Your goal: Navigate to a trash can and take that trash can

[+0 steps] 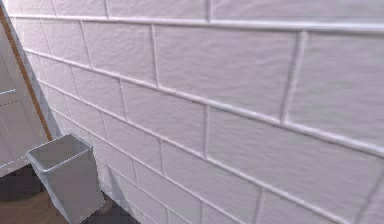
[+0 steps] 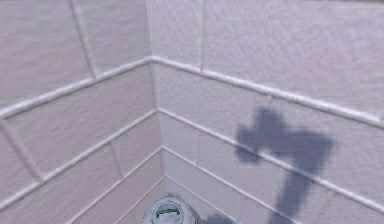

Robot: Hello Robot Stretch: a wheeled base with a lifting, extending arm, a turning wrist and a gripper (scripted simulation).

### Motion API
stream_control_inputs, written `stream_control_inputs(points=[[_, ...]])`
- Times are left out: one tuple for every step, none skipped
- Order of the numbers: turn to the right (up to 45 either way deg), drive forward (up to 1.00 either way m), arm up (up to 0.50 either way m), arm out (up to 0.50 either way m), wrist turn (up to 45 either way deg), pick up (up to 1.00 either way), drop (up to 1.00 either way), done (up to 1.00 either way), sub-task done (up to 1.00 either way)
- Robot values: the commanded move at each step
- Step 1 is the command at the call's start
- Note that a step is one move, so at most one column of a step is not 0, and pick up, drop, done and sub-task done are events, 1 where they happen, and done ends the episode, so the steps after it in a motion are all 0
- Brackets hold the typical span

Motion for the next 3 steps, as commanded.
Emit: stream_control_inputs(points=[[0.0,0.0,0.0,0.0,45.0,0.0,0.0,0.0,0.0],[0.0,0.0,0.0,0.0,18.0,0.0,0.0,0.0,0.0],[0.0,0.0,-0.3,0.0,0.0,0.0,0.0,0.0,0.0]])
